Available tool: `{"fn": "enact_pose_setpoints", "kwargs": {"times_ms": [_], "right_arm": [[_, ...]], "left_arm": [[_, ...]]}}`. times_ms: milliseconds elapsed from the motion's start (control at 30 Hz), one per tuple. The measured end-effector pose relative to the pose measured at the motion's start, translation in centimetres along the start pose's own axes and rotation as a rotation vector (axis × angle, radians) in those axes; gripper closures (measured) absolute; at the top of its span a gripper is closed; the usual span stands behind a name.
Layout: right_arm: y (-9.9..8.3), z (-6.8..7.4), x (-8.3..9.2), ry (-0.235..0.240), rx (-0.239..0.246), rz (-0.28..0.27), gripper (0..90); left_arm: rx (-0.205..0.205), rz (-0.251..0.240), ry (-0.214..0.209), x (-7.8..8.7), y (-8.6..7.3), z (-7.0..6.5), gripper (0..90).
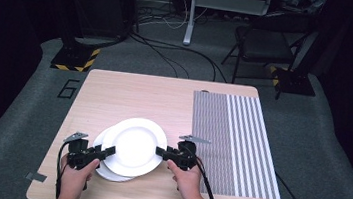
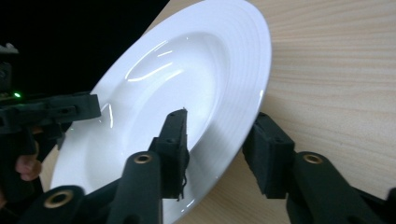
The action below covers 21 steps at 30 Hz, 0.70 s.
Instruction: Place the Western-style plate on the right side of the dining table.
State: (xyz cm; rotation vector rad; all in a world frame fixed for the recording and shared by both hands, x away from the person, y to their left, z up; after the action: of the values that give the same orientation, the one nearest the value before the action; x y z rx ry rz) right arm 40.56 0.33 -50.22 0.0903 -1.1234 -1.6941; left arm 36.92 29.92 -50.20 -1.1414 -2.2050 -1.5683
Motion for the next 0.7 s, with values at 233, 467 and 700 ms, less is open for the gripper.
{"fn": "enact_pose_setpoints", "kwargs": {"times_ms": [233,467,700], "right_arm": [[-0.2,0.8,-0.2,-0.071,0.084,0.015,51.7],[-0.5,1.5,-0.7,-0.145,0.196,0.021,44.0],[-0.7,1.7,-0.8,-0.173,0.222,0.025,43.2]], "left_arm": [[-0.011,-0.004,0.008,0.1,-0.1,-0.1,46.0],[-0.055,-0.027,0.063,0.3,-0.2,-0.8,45.9],[-0.093,-0.038,0.105,0.3,-0.2,-1.2,45.7]]}}
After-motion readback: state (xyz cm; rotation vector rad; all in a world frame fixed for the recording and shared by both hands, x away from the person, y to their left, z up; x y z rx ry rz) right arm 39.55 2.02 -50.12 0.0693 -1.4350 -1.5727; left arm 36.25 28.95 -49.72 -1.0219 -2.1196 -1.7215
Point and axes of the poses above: each handheld gripper's, and its own axes: x roughly backward along the jaws, y roughly out of its top, z roughly to its left, the point moved 3 cm from there along -x, roughly forward along the jaws, and after that the axes turned 4 degrees about y, right-handed, at the moved point
